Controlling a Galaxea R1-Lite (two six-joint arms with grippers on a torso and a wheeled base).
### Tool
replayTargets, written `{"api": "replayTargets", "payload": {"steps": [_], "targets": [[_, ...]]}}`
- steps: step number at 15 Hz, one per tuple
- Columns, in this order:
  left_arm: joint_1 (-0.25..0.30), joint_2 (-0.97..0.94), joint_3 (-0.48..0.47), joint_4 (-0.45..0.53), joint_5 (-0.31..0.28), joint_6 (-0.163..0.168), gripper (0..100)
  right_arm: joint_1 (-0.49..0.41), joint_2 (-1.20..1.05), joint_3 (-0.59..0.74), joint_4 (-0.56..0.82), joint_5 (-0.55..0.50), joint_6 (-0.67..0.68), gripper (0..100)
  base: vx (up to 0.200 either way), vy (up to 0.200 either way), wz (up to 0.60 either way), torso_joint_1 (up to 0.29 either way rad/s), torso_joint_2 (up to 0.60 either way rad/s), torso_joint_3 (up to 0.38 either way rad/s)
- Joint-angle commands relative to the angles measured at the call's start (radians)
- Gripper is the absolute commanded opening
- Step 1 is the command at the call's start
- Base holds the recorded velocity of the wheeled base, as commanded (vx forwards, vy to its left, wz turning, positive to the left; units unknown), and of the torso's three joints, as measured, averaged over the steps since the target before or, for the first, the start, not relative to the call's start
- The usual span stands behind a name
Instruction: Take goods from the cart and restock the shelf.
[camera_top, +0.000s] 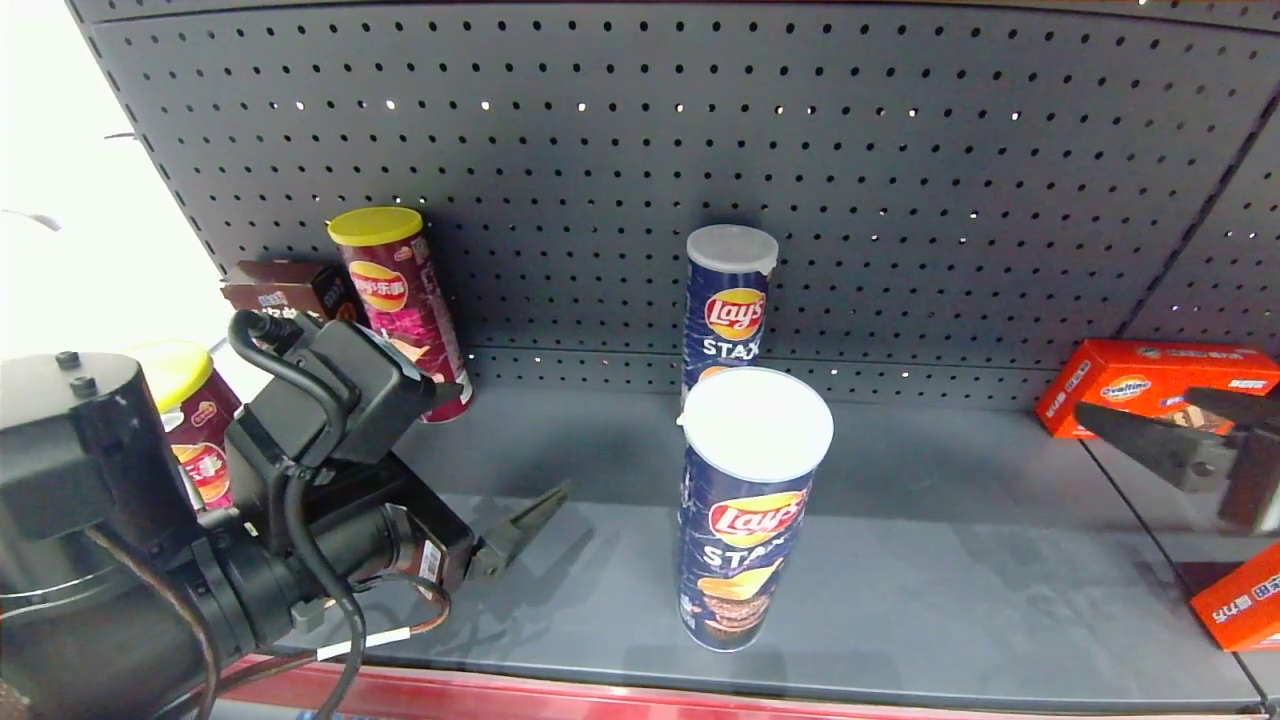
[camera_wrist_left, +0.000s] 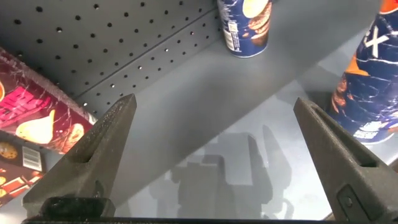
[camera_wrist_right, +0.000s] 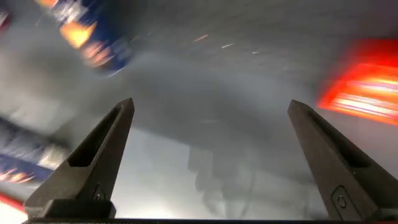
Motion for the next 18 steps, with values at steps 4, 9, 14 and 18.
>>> {"api": "replayTargets", "payload": {"steps": [4,9,14,18], "targets": [[0.001,-0.029,0.025,0.0,0.0,0.001,100,-0.109,-0.561,0.3,0.018,-0.077,-0.086,100,0.0,0.0,0.0,0.0,0.0,0.0],[0.003,-0.044,0.029,0.001,0.0,-0.002,100,-0.109,-0.916,0.464,0.167,0.009,-0.086,100,0.0,0.0,0.0,0.0,0.0,0.0],[0.0,-0.075,0.062,0.005,-0.001,-0.001,100,-0.109,-0.928,0.639,0.148,0.058,-0.08,100,0.0,0.0,0.0,0.0,0.0,0.0],[-0.006,-0.101,0.065,0.008,-0.001,-0.001,100,-0.123,-0.925,0.628,0.229,0.265,-0.081,100,0.0,0.0,0.0,0.0,0.0,0.0]]}}
